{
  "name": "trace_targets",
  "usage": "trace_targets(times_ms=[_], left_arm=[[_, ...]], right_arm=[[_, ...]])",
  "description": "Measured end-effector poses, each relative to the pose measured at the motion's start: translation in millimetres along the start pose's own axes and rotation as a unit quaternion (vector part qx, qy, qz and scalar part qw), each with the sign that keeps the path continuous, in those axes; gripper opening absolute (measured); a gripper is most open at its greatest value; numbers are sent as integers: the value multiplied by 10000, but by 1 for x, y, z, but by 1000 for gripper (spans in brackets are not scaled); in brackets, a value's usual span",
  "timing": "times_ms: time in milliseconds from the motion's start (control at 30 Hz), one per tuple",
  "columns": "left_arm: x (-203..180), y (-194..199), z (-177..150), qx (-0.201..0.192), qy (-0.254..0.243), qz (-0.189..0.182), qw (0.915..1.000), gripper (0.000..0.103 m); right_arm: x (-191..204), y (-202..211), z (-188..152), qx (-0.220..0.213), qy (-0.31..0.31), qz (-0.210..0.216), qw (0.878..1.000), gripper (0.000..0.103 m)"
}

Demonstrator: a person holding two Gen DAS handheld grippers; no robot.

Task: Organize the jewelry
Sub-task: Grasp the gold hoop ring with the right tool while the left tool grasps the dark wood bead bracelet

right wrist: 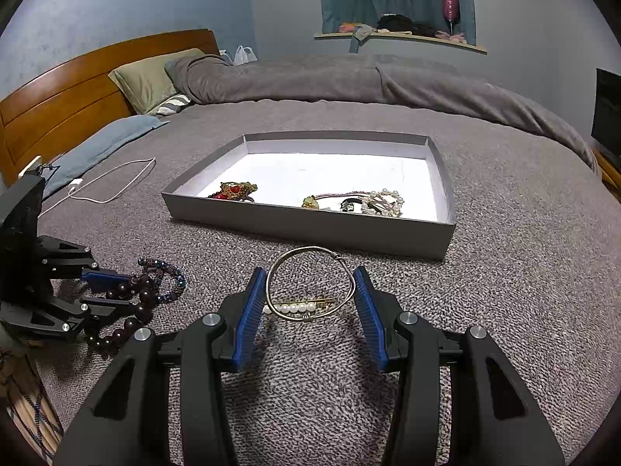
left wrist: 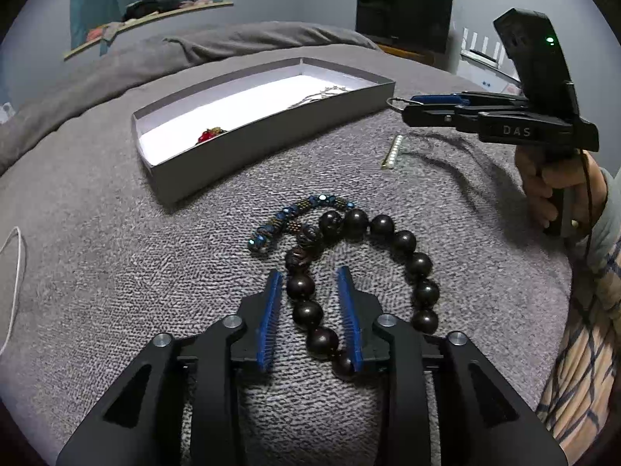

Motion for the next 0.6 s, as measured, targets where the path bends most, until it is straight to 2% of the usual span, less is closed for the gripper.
trace_targets(times_ms=[233,300,367,500,600], left_arm=[[3,-1,1,7,201,-68,9998,33],[-2,0,2,-14,81,-54,10000,19],[-8,2,3,-50,-51,24,10000,15],[-8,7,5,-142,-5,-58,9999,15],[-9,16,9,-355,40,-132,9993,15]], right_arm=[[2,-2,0,13,18,5,10000,46],[4,-2,0,15,31,7,10000,46],[4,-2,0,13,37,5,10000,46],[3,-3,-1,11,20,-11,10000,46],[3,-3,-1,6,20,-13,10000,46]])
Point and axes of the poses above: each gripper's, at about its wrist camera, not at the fingertips, and y roughly against the way its jaws point, x to its left, z to its top, the point moved 2 cm from there along -y, roughly the way its jaws point, and after that the axes turned 1 degree about -z, right-handed, at the moved point
